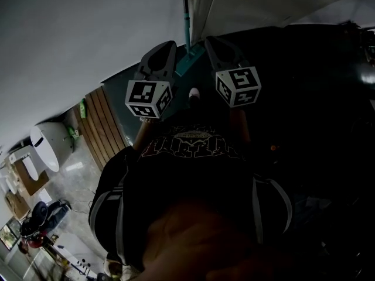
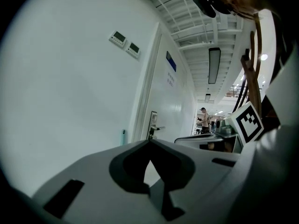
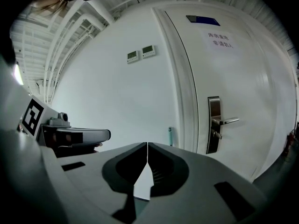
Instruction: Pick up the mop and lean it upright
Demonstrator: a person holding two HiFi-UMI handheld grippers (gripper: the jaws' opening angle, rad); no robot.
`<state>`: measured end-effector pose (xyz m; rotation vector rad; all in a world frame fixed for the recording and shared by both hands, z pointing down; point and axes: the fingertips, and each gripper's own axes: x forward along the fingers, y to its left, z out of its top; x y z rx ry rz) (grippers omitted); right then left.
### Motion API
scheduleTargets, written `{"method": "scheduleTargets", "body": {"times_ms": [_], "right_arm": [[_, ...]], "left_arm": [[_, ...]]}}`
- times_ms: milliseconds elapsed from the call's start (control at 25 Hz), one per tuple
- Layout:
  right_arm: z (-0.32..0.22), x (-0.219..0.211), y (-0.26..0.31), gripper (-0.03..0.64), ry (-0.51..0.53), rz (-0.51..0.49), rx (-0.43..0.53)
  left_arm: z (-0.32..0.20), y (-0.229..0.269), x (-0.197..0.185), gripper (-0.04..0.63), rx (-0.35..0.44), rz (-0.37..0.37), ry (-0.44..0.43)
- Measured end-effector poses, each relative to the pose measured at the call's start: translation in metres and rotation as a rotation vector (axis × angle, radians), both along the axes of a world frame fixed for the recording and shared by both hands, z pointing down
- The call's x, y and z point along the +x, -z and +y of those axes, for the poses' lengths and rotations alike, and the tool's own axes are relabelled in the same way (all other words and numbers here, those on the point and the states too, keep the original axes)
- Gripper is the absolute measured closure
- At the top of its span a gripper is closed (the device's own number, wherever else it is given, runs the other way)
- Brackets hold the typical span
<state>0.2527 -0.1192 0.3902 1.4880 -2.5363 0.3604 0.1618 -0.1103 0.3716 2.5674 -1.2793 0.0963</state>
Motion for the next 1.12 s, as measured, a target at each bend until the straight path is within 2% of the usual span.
{"method": "scheduleTargets", "body": {"times_ms": [320,560,800,1120], "right_arm": [[-0.052,0.011,-0.005,0.597,0.086,0.009,-0.006],[-0.08,0.011,-0.011,0.597,0.108,0.002,-0.013],[-0.106,0.007,-0.018,0.597,0.084,0.003,-0.026],[-0.15,-0.008,-0.026,0.597,0.018,-0.001,-0.043]], "left_arm": [[-0.04,-0.003,0.006,0.549,-0.007,0.002,0.105],[-0.061,-0.007,0.004,0.549,-0.019,-0.007,0.14],[-0.084,-0.008,-0.003,0.549,-0.023,-0.013,0.129],[-0.129,-0.008,-0.018,0.549,-0.021,-0.013,0.061]]}}
